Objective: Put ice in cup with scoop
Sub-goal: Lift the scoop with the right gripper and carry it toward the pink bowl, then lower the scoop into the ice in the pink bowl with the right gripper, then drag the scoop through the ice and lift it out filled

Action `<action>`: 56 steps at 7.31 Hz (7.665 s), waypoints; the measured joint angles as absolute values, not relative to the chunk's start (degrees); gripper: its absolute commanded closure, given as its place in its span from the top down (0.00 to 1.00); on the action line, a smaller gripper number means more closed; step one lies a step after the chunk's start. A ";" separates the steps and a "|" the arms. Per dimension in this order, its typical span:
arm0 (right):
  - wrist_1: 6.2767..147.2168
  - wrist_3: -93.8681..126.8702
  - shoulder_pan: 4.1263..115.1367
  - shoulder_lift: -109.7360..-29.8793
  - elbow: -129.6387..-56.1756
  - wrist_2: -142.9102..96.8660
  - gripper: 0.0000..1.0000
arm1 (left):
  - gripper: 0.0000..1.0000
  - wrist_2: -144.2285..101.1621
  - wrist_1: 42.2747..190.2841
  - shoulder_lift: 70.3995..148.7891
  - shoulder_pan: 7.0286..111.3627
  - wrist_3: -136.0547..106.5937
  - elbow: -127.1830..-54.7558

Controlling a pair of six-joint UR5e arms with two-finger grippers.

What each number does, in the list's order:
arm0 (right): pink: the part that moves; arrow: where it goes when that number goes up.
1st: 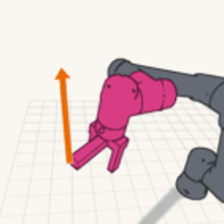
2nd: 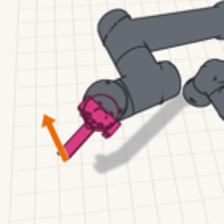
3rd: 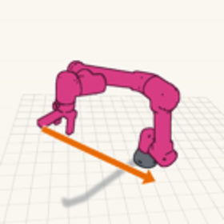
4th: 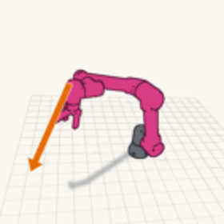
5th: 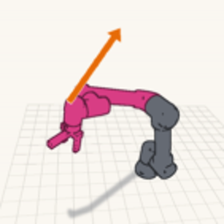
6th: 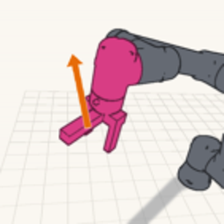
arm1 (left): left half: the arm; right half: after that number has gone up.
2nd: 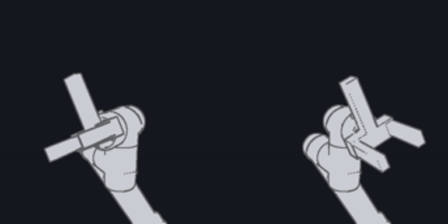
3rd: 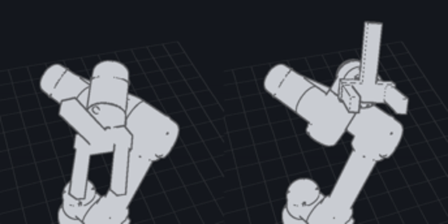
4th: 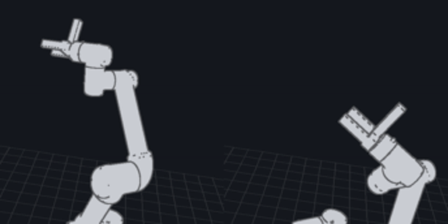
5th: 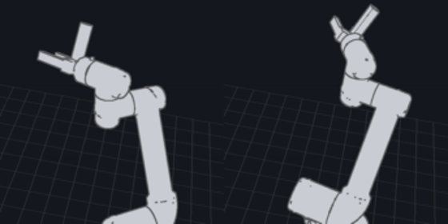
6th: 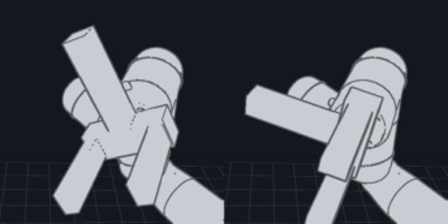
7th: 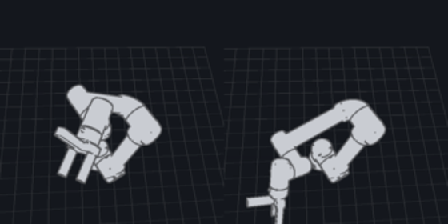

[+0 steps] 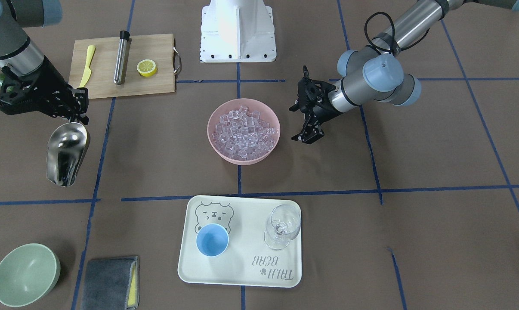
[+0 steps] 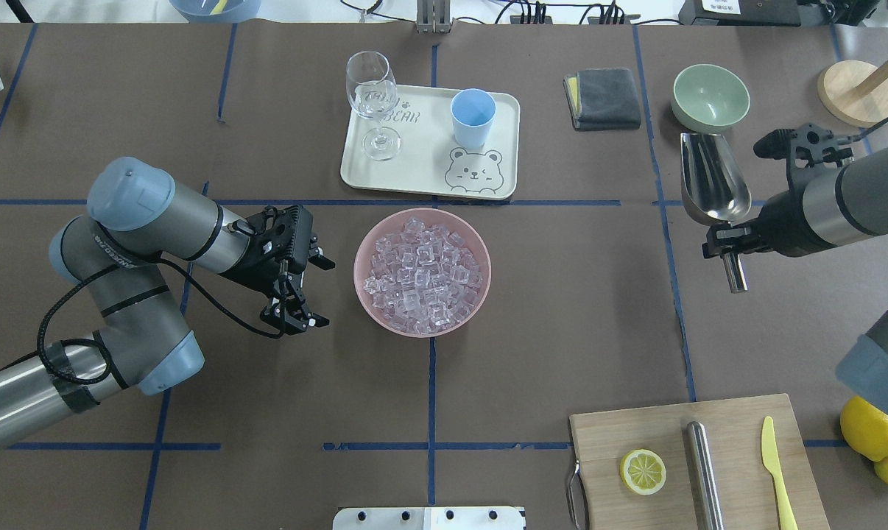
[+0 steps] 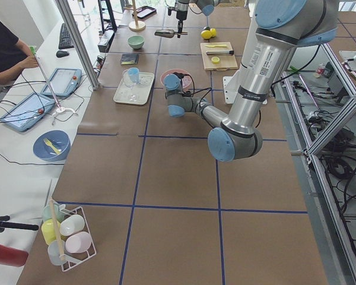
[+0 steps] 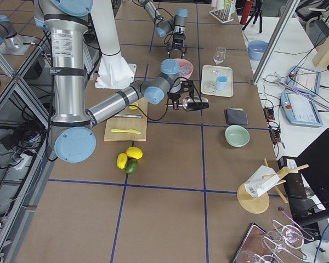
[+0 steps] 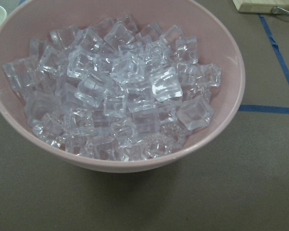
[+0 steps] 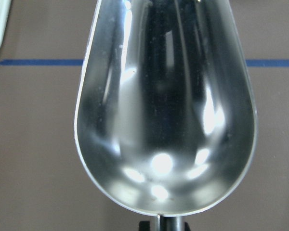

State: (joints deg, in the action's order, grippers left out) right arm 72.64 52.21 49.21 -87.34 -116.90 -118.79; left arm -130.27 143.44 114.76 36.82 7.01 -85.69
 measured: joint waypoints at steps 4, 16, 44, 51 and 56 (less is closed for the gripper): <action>94.29 38.67 48.43 -69.26 -117.14 -113.30 0.00 | 1.00 -130.25 143.42 114.78 36.96 6.77 -85.69; 117.40 1.56 43.14 -53.52 -111.49 -109.55 0.00 | 1.00 -130.25 143.26 114.84 37.19 6.23 -85.39; 149.26 -22.34 25.43 -28.12 -85.67 -83.81 0.00 | 1.00 -128.32 147.60 118.57 37.05 1.14 -80.86; 145.08 -21.86 24.73 -28.98 -84.83 -82.89 0.00 | 1.00 -128.32 147.66 119.07 37.12 1.14 -80.86; 141.98 -21.05 24.07 -29.26 -83.77 -82.88 0.00 | 1.00 -128.32 147.74 119.26 37.26 1.14 -80.86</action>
